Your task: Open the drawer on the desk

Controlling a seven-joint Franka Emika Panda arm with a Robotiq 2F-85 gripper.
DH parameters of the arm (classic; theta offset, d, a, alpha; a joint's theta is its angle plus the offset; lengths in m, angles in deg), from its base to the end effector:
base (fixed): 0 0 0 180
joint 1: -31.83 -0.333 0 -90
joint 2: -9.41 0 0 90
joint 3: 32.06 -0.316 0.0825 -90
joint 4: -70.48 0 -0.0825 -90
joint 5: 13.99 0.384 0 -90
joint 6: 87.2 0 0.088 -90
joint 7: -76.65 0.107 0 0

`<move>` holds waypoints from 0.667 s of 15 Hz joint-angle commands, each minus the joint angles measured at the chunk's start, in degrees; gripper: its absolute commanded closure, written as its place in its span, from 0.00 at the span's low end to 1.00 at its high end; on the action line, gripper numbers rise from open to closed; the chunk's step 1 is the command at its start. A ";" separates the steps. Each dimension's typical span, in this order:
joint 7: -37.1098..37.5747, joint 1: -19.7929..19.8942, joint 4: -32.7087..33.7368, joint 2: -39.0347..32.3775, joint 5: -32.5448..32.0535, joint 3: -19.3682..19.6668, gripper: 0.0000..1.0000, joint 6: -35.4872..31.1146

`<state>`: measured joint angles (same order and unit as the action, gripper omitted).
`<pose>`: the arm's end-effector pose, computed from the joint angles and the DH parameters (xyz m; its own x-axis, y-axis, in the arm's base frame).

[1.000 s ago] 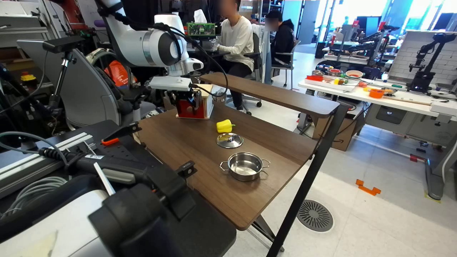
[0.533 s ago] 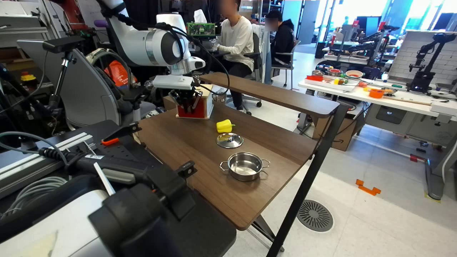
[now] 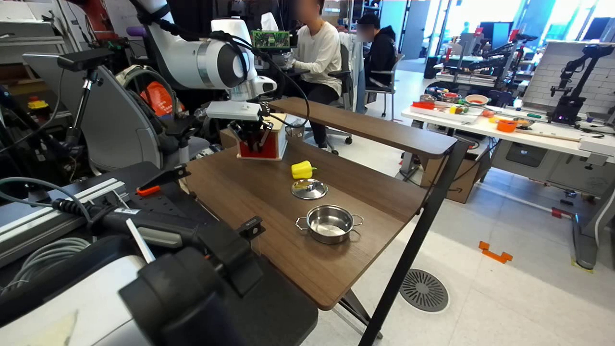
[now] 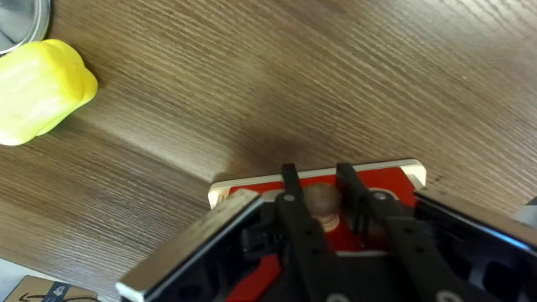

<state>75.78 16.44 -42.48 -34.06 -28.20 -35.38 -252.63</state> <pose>0.5722 0.2087 0.0952 0.8358 0.5271 0.1538 0.5242 -0.8493 0.0620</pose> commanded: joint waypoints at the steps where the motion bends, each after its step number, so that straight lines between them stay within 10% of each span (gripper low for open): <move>1: -0.32 -0.07 -0.85 0.54 1.17 -0.09 0.93 0.27; 10: -0.22 -0.17 -3.61 2.36 0.73 0.57 0.93 -0.24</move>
<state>75.79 16.44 -43.49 -33.55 -28.20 -35.25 -252.63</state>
